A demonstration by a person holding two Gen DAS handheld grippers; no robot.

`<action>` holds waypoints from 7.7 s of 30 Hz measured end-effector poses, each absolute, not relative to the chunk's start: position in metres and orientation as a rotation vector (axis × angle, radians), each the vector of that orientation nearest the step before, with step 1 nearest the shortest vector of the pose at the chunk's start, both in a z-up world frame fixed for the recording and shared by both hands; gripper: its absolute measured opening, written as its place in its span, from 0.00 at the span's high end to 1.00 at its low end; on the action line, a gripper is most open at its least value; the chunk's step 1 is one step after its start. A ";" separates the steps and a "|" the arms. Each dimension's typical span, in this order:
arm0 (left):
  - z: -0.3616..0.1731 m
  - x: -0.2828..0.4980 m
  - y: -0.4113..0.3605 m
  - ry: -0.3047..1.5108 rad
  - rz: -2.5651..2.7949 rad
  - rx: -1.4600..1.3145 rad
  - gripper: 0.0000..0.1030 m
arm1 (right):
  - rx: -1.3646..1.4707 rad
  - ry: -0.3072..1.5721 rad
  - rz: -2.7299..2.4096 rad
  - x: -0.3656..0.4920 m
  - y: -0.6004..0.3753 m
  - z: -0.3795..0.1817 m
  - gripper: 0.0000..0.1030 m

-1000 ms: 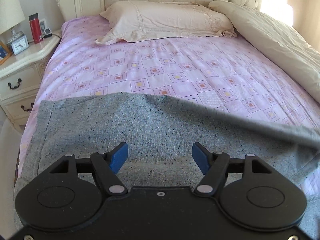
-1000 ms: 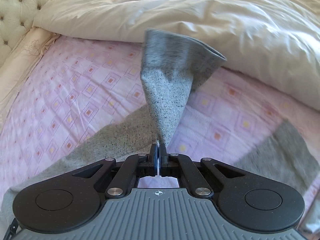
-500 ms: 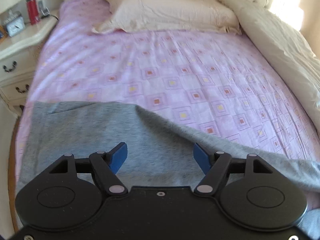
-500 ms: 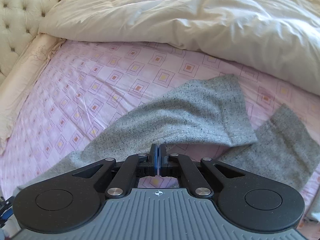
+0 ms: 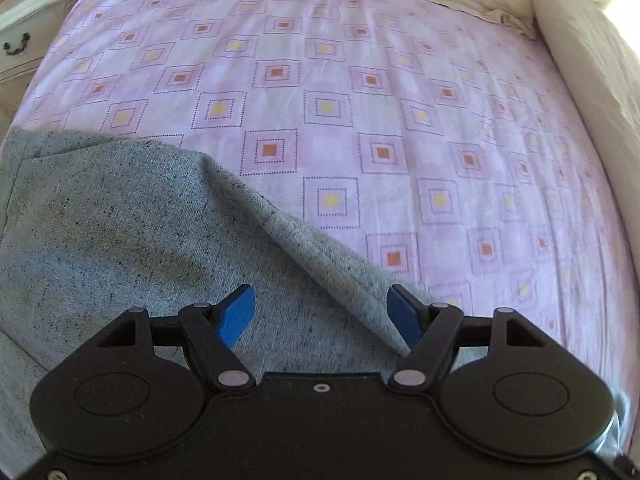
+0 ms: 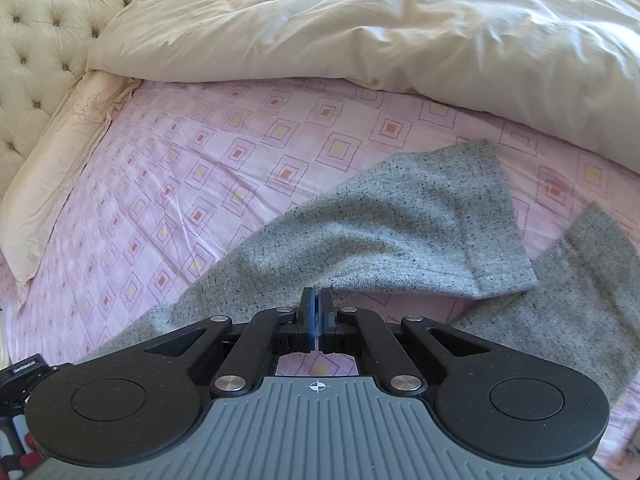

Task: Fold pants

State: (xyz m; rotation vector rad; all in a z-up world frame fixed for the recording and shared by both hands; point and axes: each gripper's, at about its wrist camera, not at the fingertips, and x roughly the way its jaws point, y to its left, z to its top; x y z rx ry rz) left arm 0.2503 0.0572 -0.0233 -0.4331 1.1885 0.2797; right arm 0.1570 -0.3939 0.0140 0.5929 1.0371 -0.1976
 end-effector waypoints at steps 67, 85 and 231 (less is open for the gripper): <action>0.046 0.054 0.038 0.974 0.164 -0.268 1.00 | 0.428 0.701 -0.073 0.029 -0.534 0.061 0.96; 0.047 0.153 0.044 1.038 0.120 -0.413 0.39 | 0.338 0.850 -0.157 0.030 -0.530 0.008 0.96; 0.075 0.028 0.215 1.271 0.119 -0.117 0.48 | -0.007 0.873 0.688 0.068 -0.186 0.072 0.92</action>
